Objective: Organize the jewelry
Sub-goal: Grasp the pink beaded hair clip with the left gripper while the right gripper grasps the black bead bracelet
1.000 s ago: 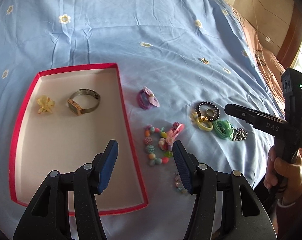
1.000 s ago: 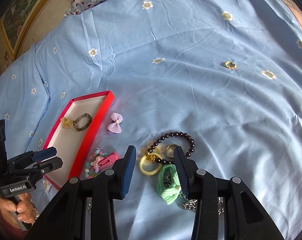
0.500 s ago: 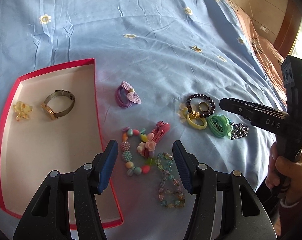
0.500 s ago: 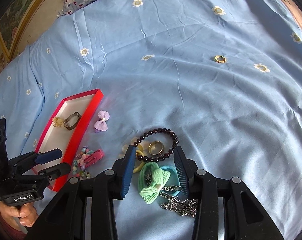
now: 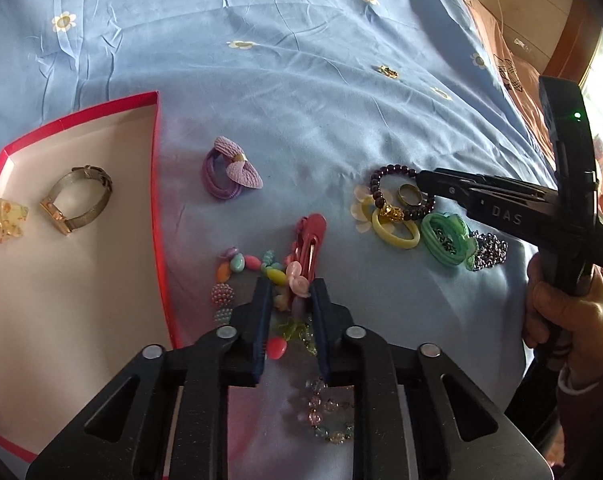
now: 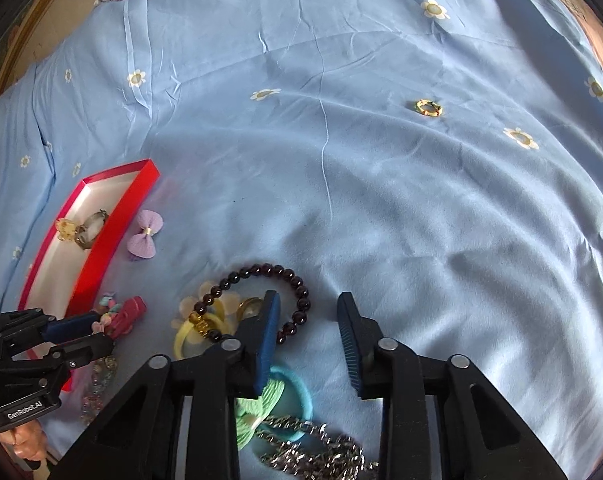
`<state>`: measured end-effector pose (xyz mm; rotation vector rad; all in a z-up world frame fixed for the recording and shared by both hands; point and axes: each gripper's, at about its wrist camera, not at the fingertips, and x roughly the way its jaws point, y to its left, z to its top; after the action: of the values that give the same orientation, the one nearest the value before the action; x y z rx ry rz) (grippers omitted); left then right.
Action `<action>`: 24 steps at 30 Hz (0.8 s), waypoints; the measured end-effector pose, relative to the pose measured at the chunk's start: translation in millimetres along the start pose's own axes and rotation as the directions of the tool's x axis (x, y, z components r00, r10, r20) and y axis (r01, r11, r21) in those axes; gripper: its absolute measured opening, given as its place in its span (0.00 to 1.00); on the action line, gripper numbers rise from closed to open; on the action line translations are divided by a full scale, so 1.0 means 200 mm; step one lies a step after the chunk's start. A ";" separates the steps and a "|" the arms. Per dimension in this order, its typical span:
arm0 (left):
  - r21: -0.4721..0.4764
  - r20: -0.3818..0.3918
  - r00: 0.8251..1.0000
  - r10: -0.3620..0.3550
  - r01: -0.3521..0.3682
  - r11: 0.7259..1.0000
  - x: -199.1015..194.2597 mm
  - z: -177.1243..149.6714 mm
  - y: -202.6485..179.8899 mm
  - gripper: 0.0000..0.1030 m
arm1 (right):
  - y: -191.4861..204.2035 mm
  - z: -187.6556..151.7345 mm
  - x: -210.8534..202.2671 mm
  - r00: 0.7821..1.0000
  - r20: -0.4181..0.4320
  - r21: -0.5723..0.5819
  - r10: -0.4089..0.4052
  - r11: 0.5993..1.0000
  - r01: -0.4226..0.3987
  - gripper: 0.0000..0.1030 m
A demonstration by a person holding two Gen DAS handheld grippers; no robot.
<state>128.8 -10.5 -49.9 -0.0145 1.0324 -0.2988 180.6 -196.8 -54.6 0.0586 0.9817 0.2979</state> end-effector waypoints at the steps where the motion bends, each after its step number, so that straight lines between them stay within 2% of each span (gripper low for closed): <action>1: 0.001 0.002 1.000 -0.003 0.003 1.000 0.00 0.00 0.00 0.13 | 0.01 0.01 0.01 1.000 -0.004 -0.012 -0.011 1.000 0.011 0.20; 5: 0.010 0.010 1.000 -0.015 0.015 1.000 -0.01 0.00 0.00 0.09 | 0.06 0.01 0.05 0.998 -0.012 -0.086 -0.060 0.995 0.058 0.17; 6: 0.009 0.014 1.000 -0.017 0.017 1.000 -0.01 0.01 0.00 0.09 | 0.07 0.01 0.05 0.998 -0.012 -0.108 -0.066 0.992 0.064 0.08; 9: -0.004 0.025 0.999 -0.027 0.027 1.000 -0.03 0.01 0.01 0.08 | 0.11 0.00 0.04 0.997 -0.002 -0.148 -0.071 0.987 0.070 0.07; 16: -0.029 0.077 0.996 -0.037 0.039 0.999 -0.14 0.03 0.05 0.07 | 0.10 0.02 -0.05 0.999 0.034 -0.086 0.013 0.996 -0.010 0.07; 19: -0.034 0.102 0.994 -0.039 0.042 0.999 -0.20 0.03 0.06 0.07 | 0.14 0.04 -0.05 0.999 -0.001 -0.104 0.046 0.994 -0.046 0.07; 24: -0.036 0.145 0.989 -0.037 0.043 0.998 -0.30 0.02 0.07 0.07 | 0.21 0.04 -0.14 0.995 0.055 -0.108 0.081 0.991 -0.075 0.07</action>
<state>106.7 16.7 0.9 -0.0910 0.8949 -0.3092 163.0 -163.8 -19.3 0.0095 0.9049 0.4171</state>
